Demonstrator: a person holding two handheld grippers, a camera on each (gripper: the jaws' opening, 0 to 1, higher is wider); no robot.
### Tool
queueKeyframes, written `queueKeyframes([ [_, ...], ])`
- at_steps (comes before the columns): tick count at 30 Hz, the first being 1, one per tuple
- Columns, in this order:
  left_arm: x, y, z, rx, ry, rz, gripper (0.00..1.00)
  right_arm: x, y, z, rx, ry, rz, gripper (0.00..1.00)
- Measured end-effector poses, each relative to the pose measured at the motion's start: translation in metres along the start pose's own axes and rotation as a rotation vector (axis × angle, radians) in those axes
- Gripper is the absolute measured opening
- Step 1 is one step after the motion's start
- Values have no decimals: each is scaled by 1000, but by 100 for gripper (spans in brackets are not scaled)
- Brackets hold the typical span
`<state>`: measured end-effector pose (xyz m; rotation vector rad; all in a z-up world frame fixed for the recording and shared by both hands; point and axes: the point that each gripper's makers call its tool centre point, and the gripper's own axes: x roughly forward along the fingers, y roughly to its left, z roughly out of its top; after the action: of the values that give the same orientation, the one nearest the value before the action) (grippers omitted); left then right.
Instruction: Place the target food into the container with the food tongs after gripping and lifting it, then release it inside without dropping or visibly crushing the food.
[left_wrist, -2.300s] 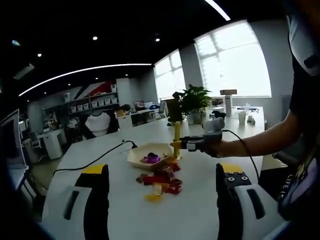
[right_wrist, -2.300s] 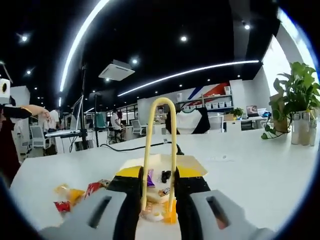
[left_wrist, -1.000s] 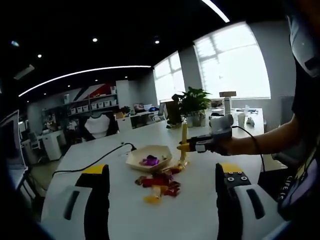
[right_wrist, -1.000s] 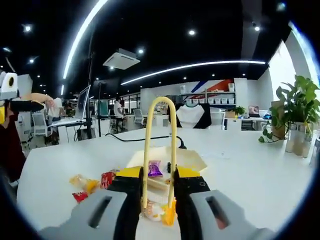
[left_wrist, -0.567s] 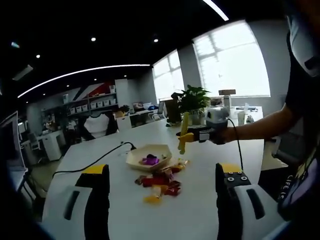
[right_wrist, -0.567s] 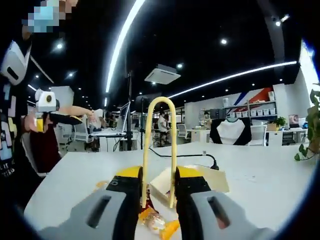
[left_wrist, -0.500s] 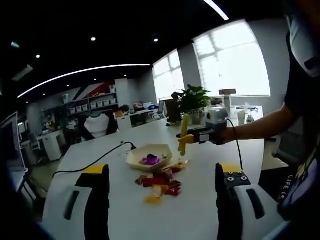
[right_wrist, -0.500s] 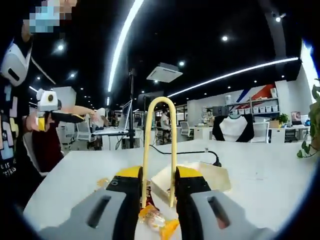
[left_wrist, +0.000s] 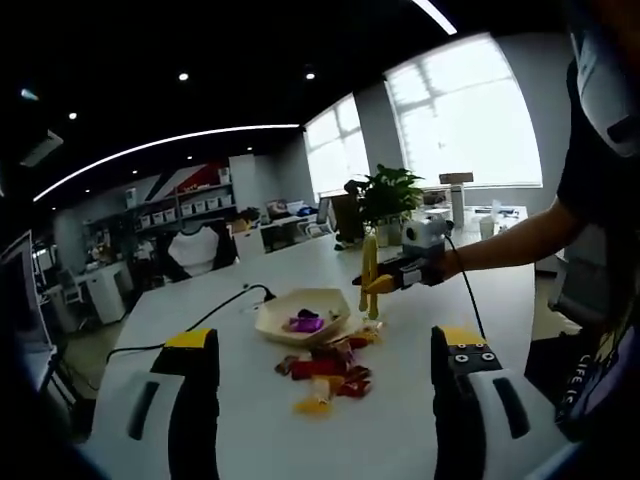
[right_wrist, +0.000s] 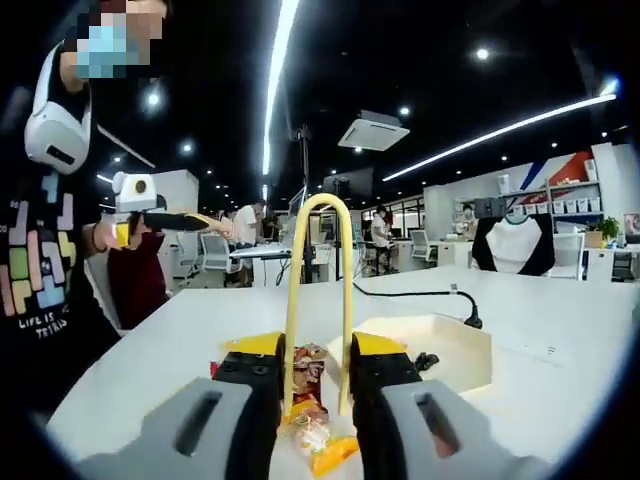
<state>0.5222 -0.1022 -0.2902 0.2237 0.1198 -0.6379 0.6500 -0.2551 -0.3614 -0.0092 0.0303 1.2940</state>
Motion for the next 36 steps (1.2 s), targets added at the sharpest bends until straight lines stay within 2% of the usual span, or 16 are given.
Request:
queueKeyframes([
  [2, 3, 0, 0, 1, 2, -3, 93, -2, 0, -2, -17, 30, 29, 22],
  [6, 10, -3, 1, 4, 6, -9, 93, -1, 4, -2, 10, 24, 98, 21],
  [10, 13, -4, 3, 5, 1, -10, 93, 1, 10, -13, 3, 56, 150, 22],
  [15, 13, -2, 2, 4, 10, -2, 93, 1, 11, -27, -38, 101, 176, 22],
  [18, 14, -3, -1, 5, 18, -2, 93, 2, 13, -27, -36, 93, 193, 22],
  [22, 15, -3, -1, 4, 21, -1, 93, 3, 18, -34, -51, 126, 226, 22],
  [26, 15, -2, -1, 2, 20, 3, 93, 3, 16, -33, -69, 122, 214, 21],
  [29, 16, -3, -3, -1, 24, 2, 93, 4, 21, -35, -104, 162, 225, 21],
  [31, 17, -3, -3, -4, 24, 1, 93, 3, 21, -43, -167, 232, 228, 21],
  [32, 17, -3, -3, -5, 23, 1, 93, 4, 23, -41, -170, 231, 236, 20],
  [34, 18, -3, -3, -4, 23, 2, 93, 8, 22, -41, -185, 251, 219, 19],
  [36, 19, -3, -2, -4, 21, 0, 93, 10, 13, -43, -216, 275, 153, 18],
])
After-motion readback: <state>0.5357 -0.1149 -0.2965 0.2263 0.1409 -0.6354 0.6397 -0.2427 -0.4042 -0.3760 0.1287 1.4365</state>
